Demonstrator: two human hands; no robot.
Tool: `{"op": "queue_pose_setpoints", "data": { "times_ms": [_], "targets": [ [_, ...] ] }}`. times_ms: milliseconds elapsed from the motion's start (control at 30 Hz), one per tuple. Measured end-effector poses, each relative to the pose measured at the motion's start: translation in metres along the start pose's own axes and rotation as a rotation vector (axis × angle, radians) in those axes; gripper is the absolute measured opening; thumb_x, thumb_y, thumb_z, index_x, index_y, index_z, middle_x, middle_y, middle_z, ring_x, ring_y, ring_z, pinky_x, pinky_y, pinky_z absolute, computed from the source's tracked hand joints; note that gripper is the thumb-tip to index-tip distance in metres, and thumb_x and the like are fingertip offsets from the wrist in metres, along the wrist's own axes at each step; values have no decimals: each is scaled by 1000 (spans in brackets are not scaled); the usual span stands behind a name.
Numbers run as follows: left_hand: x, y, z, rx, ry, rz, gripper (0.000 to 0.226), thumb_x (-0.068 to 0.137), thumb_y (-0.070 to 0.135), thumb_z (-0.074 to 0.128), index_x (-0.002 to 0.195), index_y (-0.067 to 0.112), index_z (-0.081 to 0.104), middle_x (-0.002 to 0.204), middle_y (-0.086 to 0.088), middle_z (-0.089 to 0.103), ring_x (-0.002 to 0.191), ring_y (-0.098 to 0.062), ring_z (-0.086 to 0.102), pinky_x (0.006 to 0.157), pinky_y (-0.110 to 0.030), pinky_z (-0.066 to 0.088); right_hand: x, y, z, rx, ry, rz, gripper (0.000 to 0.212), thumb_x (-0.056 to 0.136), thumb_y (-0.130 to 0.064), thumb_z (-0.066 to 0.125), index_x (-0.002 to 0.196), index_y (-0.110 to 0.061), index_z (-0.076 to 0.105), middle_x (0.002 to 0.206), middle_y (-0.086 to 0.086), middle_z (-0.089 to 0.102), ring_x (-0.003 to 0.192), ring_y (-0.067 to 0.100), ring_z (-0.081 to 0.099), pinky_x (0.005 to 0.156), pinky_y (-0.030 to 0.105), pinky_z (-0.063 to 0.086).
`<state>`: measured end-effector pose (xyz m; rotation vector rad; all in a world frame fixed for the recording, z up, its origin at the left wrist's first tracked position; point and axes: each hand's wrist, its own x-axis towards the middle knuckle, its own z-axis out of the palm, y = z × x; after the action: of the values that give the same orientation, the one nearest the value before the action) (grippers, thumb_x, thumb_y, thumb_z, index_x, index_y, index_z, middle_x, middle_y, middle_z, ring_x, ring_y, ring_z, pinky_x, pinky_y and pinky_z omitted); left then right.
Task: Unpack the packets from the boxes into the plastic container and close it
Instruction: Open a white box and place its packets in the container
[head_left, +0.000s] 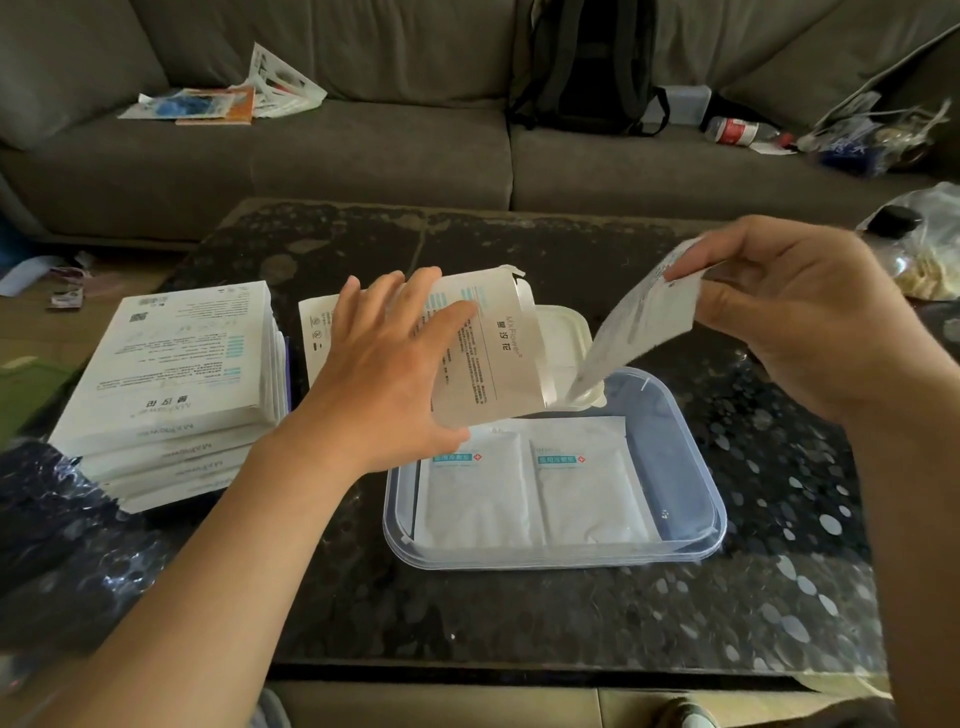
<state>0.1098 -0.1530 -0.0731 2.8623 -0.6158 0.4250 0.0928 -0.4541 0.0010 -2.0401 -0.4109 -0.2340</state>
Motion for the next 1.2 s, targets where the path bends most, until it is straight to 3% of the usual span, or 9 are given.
{"op": "queue_pose_setpoints", "data": {
  "times_ms": [100,167,267,433,667,900,1000,1100,1200],
  "targets": [
    [1,1,0,2,2,-7,108,57,59,84,150,31,37,163,-6,24,151,-36,21,124,-59,-1,2,5,6,51,83,-33,31,66,-60,79,85,-36,75,109,1,72,107,21,69,92,46,57],
    [1,0,-1,0,-3,-12,109,59,57,88,152,30,37,163,-6,23,151,-36,19,125,-58,-2,2,3,9,122,42,6,31,70,-51,81,84,-24,75,98,9,74,94,29,73,80,39,62],
    [2,-1,0,-2,-7,-18,110,58,58,87,152,29,38,163,-6,23,152,-36,19,125,-61,1,1,1,20,30,-89,118,26,72,-30,72,87,-9,72,84,6,76,80,26,74,71,30,63],
    [2,-2,2,15,3,-30,111,57,59,86,152,27,38,161,-7,27,150,-38,24,125,-63,6,4,8,37,-93,-265,289,7,85,-22,74,87,-16,75,84,-6,77,78,13,75,67,26,62],
    [1,-3,3,-4,34,-22,108,55,61,78,149,24,40,157,-9,31,146,-38,29,124,-65,11,5,21,44,-309,-464,458,8,90,-33,72,93,-27,76,90,-12,76,82,13,74,76,33,63],
    [2,-5,5,-12,61,-15,108,54,63,79,148,23,40,156,-9,32,143,-38,31,122,-65,12,4,21,65,-955,-385,406,31,90,-36,72,118,-25,65,99,-6,64,82,14,62,69,25,49],
    [2,-5,6,-17,70,-23,108,54,62,78,148,23,41,156,-10,33,143,-39,31,122,-66,11,1,17,73,-1055,-333,455,31,89,-30,73,116,-21,62,82,-7,55,70,13,58,61,27,49],
    [2,-5,6,-21,95,-41,106,53,62,76,146,23,42,156,-11,35,142,-39,32,121,-66,14,-1,12,76,-1083,-284,519,29,90,-21,71,117,-22,59,80,-6,53,65,12,54,55,27,45],
    [2,-4,7,-28,109,-48,105,53,61,76,145,24,42,155,-12,36,141,-39,34,120,-67,15,-2,8,80,-1081,-260,566,32,90,-18,71,119,-21,58,81,-4,53,68,15,56,59,30,47]
  ]
}}
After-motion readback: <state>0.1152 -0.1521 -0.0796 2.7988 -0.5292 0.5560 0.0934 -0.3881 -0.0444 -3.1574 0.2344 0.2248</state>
